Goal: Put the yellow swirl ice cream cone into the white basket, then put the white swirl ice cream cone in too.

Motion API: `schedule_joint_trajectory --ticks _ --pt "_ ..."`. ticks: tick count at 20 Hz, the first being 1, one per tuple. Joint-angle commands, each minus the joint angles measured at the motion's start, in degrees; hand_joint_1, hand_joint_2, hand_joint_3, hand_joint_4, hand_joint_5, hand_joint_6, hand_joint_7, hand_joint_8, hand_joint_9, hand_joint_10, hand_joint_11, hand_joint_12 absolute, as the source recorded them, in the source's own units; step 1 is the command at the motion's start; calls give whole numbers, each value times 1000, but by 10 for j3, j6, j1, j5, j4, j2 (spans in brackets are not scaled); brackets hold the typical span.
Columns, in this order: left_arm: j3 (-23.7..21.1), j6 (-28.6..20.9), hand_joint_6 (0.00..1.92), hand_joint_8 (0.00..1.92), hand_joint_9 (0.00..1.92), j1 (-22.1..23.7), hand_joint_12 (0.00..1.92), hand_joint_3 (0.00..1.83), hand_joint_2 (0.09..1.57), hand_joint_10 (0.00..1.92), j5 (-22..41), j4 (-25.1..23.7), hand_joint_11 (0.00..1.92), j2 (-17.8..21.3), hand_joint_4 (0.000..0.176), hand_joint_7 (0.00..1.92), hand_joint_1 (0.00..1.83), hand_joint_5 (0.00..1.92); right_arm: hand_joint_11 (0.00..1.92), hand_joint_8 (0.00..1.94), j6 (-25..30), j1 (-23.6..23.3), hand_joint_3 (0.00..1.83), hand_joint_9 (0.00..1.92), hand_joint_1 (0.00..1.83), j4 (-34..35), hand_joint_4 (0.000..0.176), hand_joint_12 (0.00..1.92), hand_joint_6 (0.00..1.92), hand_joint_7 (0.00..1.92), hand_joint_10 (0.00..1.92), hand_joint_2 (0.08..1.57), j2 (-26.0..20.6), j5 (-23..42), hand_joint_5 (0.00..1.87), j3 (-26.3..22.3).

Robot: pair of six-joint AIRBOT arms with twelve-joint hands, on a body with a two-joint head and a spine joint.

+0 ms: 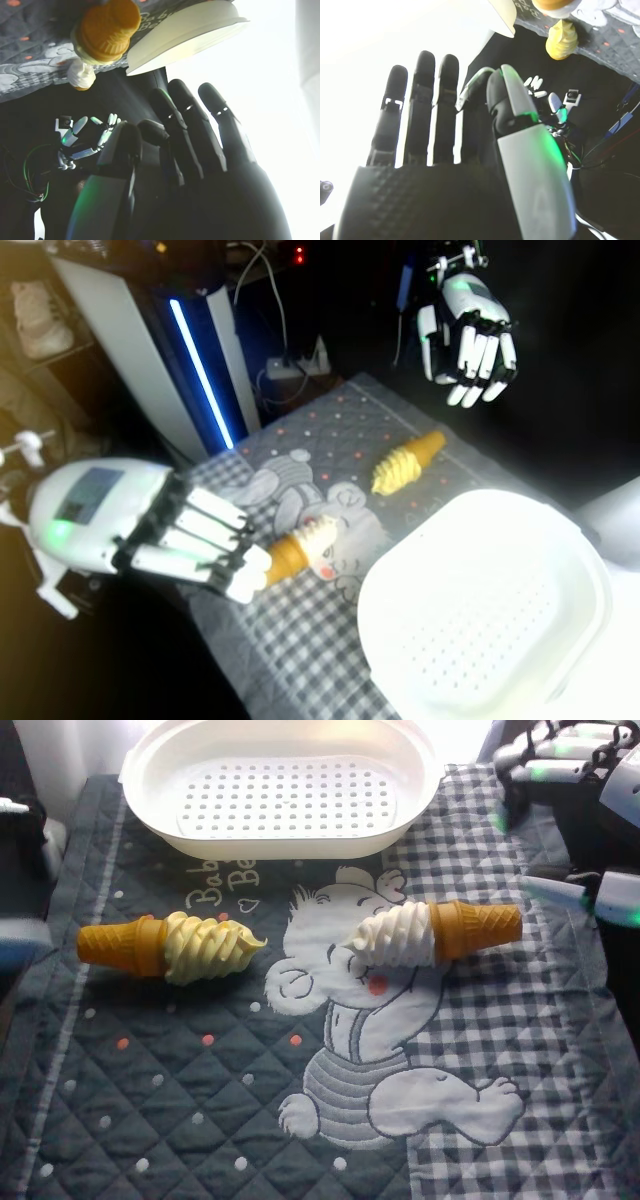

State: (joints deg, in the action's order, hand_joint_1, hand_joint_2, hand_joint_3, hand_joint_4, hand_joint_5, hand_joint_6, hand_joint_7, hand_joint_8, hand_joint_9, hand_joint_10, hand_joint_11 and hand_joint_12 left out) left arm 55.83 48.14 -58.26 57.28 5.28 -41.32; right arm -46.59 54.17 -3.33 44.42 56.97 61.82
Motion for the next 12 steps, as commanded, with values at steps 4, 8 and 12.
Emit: schedule_joint_trajectory --ticks 4,8,12 --pt "8 -1 1 2 507 14 1218 0 914 17 54 1 110 -7 22 453 807 491 160 0 -1 -5 0 297 482 14 103 156 0 285 2 1255 4 67 320 4" --pt "15 -1 0 0 502 36 1253 0 795 6 37 -17 35 -18 66 451 870 399 214 0 -1 -5 0 256 457 11 110 169 0 225 0 1216 5 67 255 5" --pt "52 -1 1 2 553 148 1034 0 802 11 -98 -120 176 -85 70 495 766 437 251 5 -1 -5 0 257 613 7 126 185 5 220 9 1187 5 67 186 6"
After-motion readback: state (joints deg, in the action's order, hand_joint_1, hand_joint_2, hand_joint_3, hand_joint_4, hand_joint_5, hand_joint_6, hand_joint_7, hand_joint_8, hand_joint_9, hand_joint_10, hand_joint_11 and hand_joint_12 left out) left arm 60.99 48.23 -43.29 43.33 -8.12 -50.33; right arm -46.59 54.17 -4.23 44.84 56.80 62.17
